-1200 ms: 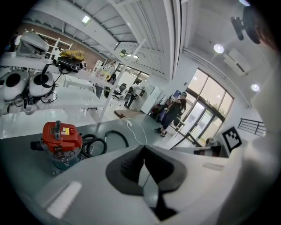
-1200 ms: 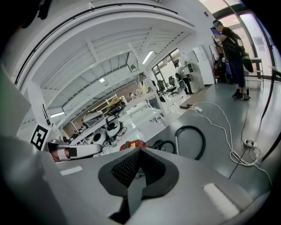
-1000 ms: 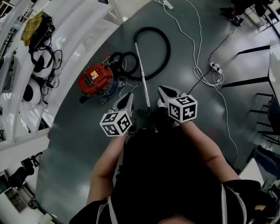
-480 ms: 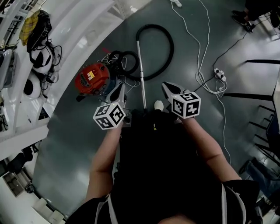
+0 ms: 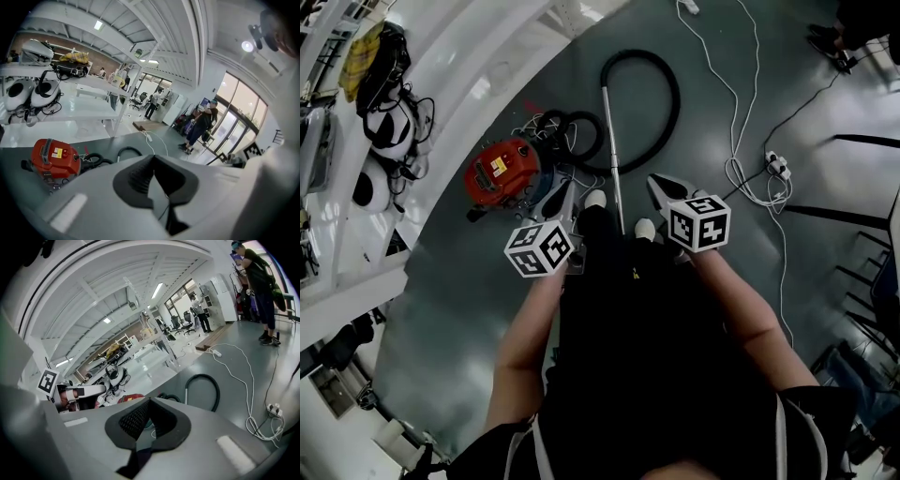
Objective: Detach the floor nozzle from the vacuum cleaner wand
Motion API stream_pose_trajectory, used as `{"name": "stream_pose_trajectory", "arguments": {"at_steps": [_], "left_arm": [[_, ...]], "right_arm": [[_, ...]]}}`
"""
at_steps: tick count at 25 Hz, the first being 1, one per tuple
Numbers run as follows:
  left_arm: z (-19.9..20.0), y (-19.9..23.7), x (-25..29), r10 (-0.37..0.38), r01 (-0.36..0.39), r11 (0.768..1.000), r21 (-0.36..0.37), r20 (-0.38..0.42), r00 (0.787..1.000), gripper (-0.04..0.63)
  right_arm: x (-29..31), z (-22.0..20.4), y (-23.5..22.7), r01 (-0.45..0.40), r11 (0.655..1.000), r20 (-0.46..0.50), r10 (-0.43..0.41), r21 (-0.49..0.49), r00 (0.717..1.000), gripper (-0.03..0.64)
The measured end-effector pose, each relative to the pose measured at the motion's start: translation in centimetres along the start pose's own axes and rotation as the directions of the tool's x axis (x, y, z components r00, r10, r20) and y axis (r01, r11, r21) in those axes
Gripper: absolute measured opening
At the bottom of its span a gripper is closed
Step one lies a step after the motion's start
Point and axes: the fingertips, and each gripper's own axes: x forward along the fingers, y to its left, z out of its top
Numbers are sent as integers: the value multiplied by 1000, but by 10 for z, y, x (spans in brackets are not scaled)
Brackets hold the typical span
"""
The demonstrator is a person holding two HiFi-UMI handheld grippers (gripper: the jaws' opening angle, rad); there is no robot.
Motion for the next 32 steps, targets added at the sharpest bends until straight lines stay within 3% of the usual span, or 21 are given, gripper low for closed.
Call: {"name": "stream_pose_trajectory", "arguments": {"at_steps": [10,17,24,29,32], "left_arm": [[36,39,64,-127,131,991,23,-117,985,11],[57,75,89,-212,232,970,68,-218,953,11],[62,105,111,-262,286,957,41,-293,919,11],[55,108,125,-285,331,941,74,-354,891,9],[54,105,136,-291,331,942,53,-355,888,9]], "right_arm": [[65,38,-3,89,995,-6,-89,50,996,-6],[117,66,6,144,987,2,-145,74,989,-6],[156,77,8,187,978,-2,-188,91,982,-6],[172,76,2,197,977,-28,-195,82,980,-6],[178,79,-9,193,978,-39,-191,75,981,-6]]}}
